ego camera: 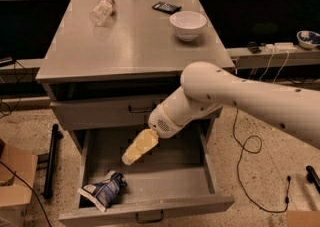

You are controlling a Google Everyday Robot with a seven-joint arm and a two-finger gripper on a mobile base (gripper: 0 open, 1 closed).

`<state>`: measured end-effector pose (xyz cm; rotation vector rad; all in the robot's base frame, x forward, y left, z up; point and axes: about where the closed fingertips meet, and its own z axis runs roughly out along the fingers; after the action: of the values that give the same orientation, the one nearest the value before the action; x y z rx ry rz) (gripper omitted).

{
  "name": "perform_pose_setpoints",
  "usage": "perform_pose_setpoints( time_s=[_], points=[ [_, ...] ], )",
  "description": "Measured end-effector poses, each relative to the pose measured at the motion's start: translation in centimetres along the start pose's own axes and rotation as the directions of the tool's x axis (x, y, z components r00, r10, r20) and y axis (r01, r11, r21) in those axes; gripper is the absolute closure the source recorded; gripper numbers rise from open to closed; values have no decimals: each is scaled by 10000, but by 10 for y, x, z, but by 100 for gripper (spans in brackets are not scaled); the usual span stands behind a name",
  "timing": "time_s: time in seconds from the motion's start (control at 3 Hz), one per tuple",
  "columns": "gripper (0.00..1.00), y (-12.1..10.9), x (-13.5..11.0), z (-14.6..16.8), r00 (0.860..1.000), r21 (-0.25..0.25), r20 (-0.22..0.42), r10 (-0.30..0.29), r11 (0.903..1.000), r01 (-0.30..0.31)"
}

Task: Pick blue chip bag from middle drawer and place on counter

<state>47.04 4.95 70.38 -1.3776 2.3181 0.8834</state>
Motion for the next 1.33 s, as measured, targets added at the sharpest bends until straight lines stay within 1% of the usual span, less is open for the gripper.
perform_pose_setpoints(
  time_s=[0.33,0.67,1.0,1.33],
  points=[
    [0,-13,9,50,9970,-409,66,766,9963,-762],
    [0,-17,11,56,9962,-455,104,864,9953,-858],
    [0,-19,14,83,9922,-973,-469,1153,9881,-1194],
    [0,-24,16,165,9808,-2175,-1297,1457,9609,-1715]
  ],
)
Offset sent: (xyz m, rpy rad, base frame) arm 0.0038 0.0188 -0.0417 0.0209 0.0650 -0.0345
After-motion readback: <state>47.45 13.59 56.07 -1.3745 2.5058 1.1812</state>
